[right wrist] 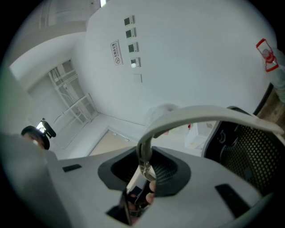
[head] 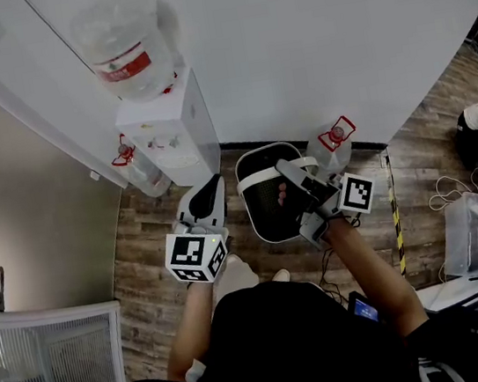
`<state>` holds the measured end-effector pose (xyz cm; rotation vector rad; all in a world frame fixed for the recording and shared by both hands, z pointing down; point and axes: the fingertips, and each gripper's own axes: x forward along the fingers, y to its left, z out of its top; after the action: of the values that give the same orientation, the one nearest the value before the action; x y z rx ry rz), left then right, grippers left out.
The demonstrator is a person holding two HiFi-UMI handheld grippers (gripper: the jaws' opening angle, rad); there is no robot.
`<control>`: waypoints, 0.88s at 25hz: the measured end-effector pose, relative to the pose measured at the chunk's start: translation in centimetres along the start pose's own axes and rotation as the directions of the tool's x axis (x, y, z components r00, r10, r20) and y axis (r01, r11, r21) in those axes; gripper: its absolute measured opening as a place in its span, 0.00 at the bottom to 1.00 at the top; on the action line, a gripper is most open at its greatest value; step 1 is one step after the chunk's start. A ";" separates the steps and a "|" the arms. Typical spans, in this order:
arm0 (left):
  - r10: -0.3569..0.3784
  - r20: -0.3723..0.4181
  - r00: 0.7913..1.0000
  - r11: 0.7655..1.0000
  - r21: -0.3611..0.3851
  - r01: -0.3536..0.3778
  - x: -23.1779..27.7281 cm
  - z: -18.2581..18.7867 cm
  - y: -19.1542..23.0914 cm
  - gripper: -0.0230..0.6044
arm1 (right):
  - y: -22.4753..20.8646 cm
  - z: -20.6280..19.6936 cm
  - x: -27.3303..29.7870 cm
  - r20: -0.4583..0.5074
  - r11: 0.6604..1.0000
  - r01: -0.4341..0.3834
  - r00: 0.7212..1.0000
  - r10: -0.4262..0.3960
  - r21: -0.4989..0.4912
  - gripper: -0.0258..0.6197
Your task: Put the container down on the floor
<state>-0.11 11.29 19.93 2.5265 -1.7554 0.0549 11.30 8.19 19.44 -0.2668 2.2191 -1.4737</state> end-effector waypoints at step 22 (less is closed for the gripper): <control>-0.007 0.038 0.999 1.000 0.023 0.006 1.2 1.3 1.5 0.07 | 0.1 0.8 1.7 0.007 1.000 -0.025 1.000 0.026 -0.012 0.19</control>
<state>-1.16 9.56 18.79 2.5659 -1.7702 0.0264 10.21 6.93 18.67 -0.2461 2.2179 -1.4449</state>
